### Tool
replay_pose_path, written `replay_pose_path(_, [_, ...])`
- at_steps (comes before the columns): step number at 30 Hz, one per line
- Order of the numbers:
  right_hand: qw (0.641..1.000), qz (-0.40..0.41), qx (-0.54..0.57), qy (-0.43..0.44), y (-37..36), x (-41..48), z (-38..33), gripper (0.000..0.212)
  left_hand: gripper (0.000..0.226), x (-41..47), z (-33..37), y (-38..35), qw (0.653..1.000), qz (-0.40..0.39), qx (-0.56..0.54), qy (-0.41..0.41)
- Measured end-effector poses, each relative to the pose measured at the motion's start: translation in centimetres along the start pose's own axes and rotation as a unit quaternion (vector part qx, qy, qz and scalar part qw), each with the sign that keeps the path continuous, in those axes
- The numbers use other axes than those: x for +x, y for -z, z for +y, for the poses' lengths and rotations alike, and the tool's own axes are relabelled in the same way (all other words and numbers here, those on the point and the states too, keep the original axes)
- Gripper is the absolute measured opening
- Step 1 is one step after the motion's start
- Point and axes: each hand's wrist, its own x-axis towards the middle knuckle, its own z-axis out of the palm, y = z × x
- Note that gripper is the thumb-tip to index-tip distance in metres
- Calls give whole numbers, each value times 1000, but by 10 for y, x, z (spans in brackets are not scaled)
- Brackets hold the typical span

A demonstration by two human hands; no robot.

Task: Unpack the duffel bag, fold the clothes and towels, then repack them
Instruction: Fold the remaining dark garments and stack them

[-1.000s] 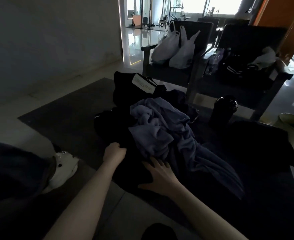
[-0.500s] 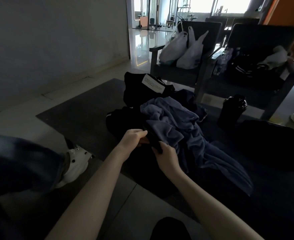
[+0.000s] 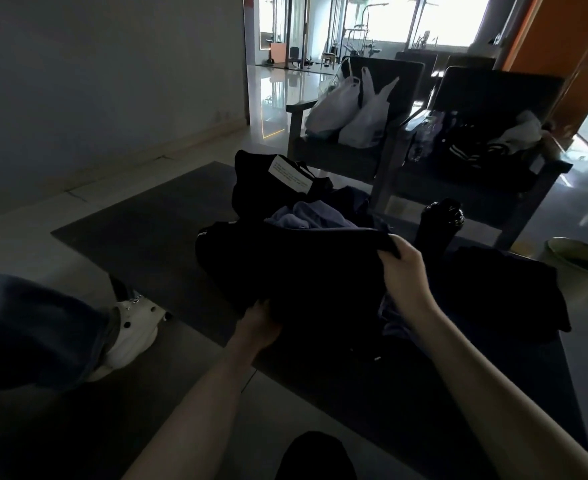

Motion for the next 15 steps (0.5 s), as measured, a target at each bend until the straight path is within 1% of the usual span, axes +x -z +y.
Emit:
replay_pose_path(4, [998,28,56,7,25,-2,-28,32,66,-11,26,11,999,52,11,0])
replay_pose_path(7, [994,48,89,33,48,-7,-55,32,65,-16,37,15,998,54,17,3])
replay_pose_path(10, [991,91,83,55,76,-17,-75,47,61,-21,47,13,998,54,23,-5])
replay_pose_path(12, [986,138,86,40,95,-22,-78,52,54,-24,54,8,998,55,37,-22])
replay_pose_path(13, [982,165,86,23,102,-24,-77,51,50,-27,58,5,997,58,46,-29])
replay_pose_path(15, [977,206,45,-42,116,-20,-59,38,42,-32,67,-1,995,61,61,-47])
